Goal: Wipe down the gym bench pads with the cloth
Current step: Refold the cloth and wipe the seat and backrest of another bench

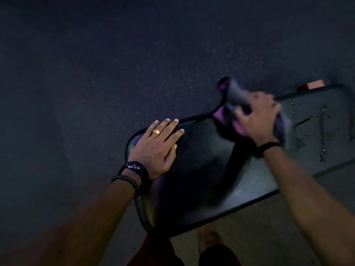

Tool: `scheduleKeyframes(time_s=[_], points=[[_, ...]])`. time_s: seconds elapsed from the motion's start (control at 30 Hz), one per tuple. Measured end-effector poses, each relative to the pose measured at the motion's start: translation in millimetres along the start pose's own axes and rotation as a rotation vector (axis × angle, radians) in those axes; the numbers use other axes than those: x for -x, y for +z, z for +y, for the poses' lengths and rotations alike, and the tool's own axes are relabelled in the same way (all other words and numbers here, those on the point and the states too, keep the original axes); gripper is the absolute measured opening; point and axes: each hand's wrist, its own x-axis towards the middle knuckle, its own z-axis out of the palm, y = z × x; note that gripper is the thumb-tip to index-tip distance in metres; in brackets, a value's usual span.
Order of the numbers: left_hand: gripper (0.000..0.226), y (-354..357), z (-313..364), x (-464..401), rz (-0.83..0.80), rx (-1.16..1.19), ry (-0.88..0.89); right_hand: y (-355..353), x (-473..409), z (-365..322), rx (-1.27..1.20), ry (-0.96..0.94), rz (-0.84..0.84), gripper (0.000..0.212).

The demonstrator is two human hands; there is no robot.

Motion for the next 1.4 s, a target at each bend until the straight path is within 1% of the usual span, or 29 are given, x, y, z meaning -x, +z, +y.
scheduleKeyframes(time_s=[0.07,0.1,0.13,0.2,0.23,0.3,0.33,0.4,0.43,0.47,0.53,0.57,0.6,0.63,0.7,0.77,0.8,0.87,0.93,0.97,1.0,1.07,1.1,1.13,1.2,1.27,1.3,1.33,1.4], points=[[0.049,2,0,1,-0.011,-0.002,-0.003,-1,-36,24,0.08,0.287,-0.053,0.058],[0.049,2,0,2,-0.014,-0.005,-0.004,-3,-46,20,0.101,0.351,-0.092,0.058],[0.05,2,-1,2,-0.016,-0.008,-0.006,-4,-51,5,0.105,0.339,-0.13,0.056],[0.05,2,-2,4,-0.024,-0.01,-0.008,-2,-43,-46,0.046,0.184,-0.243,0.052],[0.05,3,-2,4,-0.023,-0.011,-0.009,1,-34,-75,0.003,0.064,-0.294,0.047],[0.05,2,-1,3,-0.019,-0.012,-0.005,5,-13,-120,-0.045,-0.178,-0.342,0.038],[0.05,1,-1,2,-0.018,-0.01,-0.002,6,-7,-127,-0.07,-0.249,-0.331,0.037],[0.05,1,-1,0,-0.018,0.0,-0.001,2,-11,-101,-0.145,-0.305,-0.299,0.044],[0.05,1,-1,1,-0.021,0.005,-0.005,0,-19,-74,-0.141,-0.283,-0.292,0.049],[0.05,1,-1,1,-0.024,0.009,-0.008,-2,-30,-43,-0.106,-0.217,-0.284,0.055],[0.05,2,-2,3,-0.021,0.015,-0.012,-11,-52,12,-0.023,0.021,-0.288,0.062],[0.05,2,-2,3,-0.019,0.015,-0.012,-15,-60,23,-0.01,0.121,-0.294,0.064],[0.05,2,-2,3,-0.017,0.013,-0.012,-14,-63,24,-0.008,0.154,-0.296,0.067],[0.05,2,-3,3,-0.015,0.012,-0.012,-13,-61,11,0.016,0.13,-0.311,0.071],[0.05,2,-3,2,-0.021,0.016,-0.008,-8,-41,-31,0.086,0.018,-0.318,0.077],[0.05,1,-2,4,-0.023,0.024,-0.009,-3,-7,-73,0.05,-0.082,-0.264,0.072],[0.05,1,-1,4,-0.019,0.026,-0.007,-4,10,-87,0.03,-0.099,-0.221,0.069],[0.05,0,0,4,-0.021,0.028,-0.002,-5,27,-88,-0.003,-0.102,-0.116,0.063],[0.049,-1,-2,2,-0.022,0.031,-0.004,-7,19,-56,0.017,-0.062,-0.035,0.057],[0.05,-1,-2,1,-0.017,0.029,-0.005,-6,8,-34,0.047,0.027,-0.024,0.057],[0.05,-1,-1,2,-0.018,0.027,-0.005,-5,-7,-11,0.067,0.157,-0.019,0.058],[0.05,0,-1,3,-0.029,0.023,-0.014,-6,-35,25,0.061,0.402,-0.052,0.061],[0.05,0,-2,3,-0.03,0.019,-0.013,-7,-40,28,0.046,0.455,-0.074,0.062],[0.051,1,-3,2,-0.034,0.016,-0.009,-8,-37,20,0.036,0.452,-0.075,0.062],[0.051,1,-3,3,-0.035,0.017,-0.007,-10,-8,-19,-0.005,0.4,-0.027,0.063],[0.051,0,-1,4,-0.03,0.019,-0.008,-15,46,-63,-0.108,0.303,0.023,0.06],[0.051,0,0,3,-0.03,0.019,-0.006,-18,74,-79,-0.151,0.231,0.013,0.058],[0.051,-1,0,2,-0.032,0.019,-0.004,-20,95,-85,-0.176,0.145,0.004,0.056],[0.051,-2,-1,0,-0.04,0.018,0.001,-17,100,-63,-0.182,0.017,0.026,0.058]])
